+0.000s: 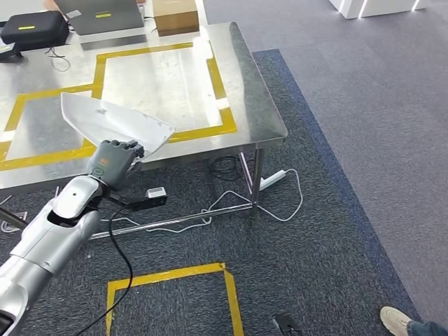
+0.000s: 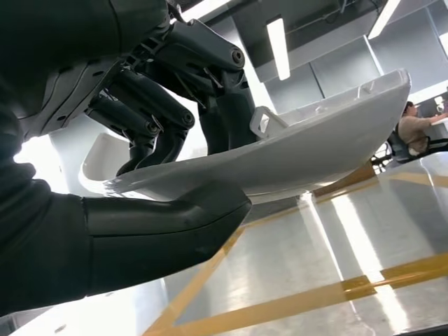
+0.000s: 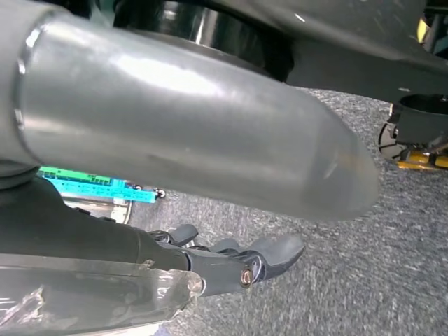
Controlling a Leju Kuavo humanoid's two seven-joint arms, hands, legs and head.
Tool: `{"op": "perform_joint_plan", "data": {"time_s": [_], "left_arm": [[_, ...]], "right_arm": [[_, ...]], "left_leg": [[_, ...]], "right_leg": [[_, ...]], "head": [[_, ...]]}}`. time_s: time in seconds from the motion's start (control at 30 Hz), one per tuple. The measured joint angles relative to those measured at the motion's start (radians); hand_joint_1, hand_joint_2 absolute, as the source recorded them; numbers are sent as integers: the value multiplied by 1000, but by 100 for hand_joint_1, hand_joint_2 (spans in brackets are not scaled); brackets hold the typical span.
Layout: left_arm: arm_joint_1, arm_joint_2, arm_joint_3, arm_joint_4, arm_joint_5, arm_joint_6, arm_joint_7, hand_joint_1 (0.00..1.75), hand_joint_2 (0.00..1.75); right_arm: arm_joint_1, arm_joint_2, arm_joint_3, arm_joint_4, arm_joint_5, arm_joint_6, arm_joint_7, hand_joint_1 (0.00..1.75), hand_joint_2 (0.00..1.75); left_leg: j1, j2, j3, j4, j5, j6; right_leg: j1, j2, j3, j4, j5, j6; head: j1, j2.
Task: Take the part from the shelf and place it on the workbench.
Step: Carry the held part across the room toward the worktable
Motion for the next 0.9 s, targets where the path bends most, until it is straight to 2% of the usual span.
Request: {"op": "perform_joint_plan", "data": {"time_s": [0.1, 0.2, 0.5, 0.9], "left_arm": [[-15, 9, 0, 40, -3, 18, -23, 175, 175], [-28, 12, -3, 72, -10, 35, -46, 175, 175], [-73, -4, -37, 129, -49, 49, -75, 175, 175], [-249, -61, -103, 278, -59, 32, -91, 175, 175]], "right_arm": [[6, 6, -3, 0, -2, -4, 0, 0, 0], [11, 10, -4, 1, -3, -4, 0, 0, 0], [21, 17, -8, 3, -3, 2, 0, 0, 0], [22, 13, -20, 5, -7, 74, 0, 0, 0]], "left_leg": [[3, 0, 0, -2, 1, -14], [3, 0, -1, -1, 2, -17], [1, 0, -3, 1, 2, -17], [0, 0, -5, 3, 4, -15]], "right_leg": [[2, 0, -1, 1, 1, -3], [2, -1, -1, 1, 1, -5], [-1, -2, -1, 0, 4, -4], [-1, -2, -2, -1, 7, -1]], "head": [[0, 0], [0, 0], [1, 0], [0, 0]]}}
